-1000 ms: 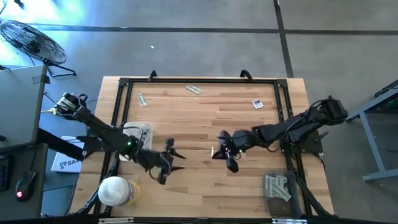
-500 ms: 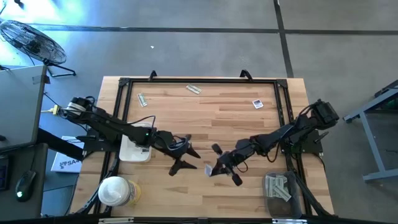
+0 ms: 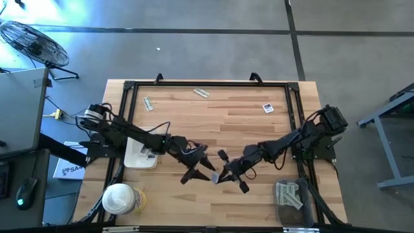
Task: Pick & Place First Aid Supplies
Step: Put the blue alcohol pad into the white bin
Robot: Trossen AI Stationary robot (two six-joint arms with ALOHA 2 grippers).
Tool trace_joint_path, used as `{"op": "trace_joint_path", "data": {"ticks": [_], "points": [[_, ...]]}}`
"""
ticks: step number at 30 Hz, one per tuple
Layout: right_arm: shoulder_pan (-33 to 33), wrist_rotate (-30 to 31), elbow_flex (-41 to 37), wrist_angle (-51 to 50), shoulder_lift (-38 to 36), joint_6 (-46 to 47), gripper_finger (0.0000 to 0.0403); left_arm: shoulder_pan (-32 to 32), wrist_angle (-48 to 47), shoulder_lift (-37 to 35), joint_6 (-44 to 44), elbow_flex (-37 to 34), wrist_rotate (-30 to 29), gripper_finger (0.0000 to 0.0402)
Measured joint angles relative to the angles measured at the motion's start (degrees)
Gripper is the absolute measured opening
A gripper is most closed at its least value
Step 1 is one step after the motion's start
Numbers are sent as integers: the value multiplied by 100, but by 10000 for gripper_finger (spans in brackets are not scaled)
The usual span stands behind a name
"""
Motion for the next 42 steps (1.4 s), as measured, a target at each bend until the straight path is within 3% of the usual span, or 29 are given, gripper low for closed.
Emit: {"op": "trace_joint_path", "data": {"ticks": [6, 9, 12, 19, 23, 30, 42], "points": [[-37, 204, 4, -322, 0, 36, 0, -3, 238, 44, 0, 13, 223, 229], [-35, 244, 4, -299, 0, 37, 0, -3, 292, 44, 9, 13, 223, 209], [-33, 245, 4, -304, 0, 39, 0, -3, 263, 44, 10, 13, 206, 165], [-24, 243, 4, -308, 0, 44, 0, -3, 53, 34, 179, 13, 221, 13], [-22, 243, 4, -306, -2, 273, 0, -3, -526, -225, 417, 13, 50, 15], [-25, 323, 4, -320, -2, 540, 6, -113, -1790, -999, 853, 13, -821, 2], [-17, 949, 4, -521, -7, 709, 118, -914, -3191, -1961, 1274, 4, -2728, 1]]}}
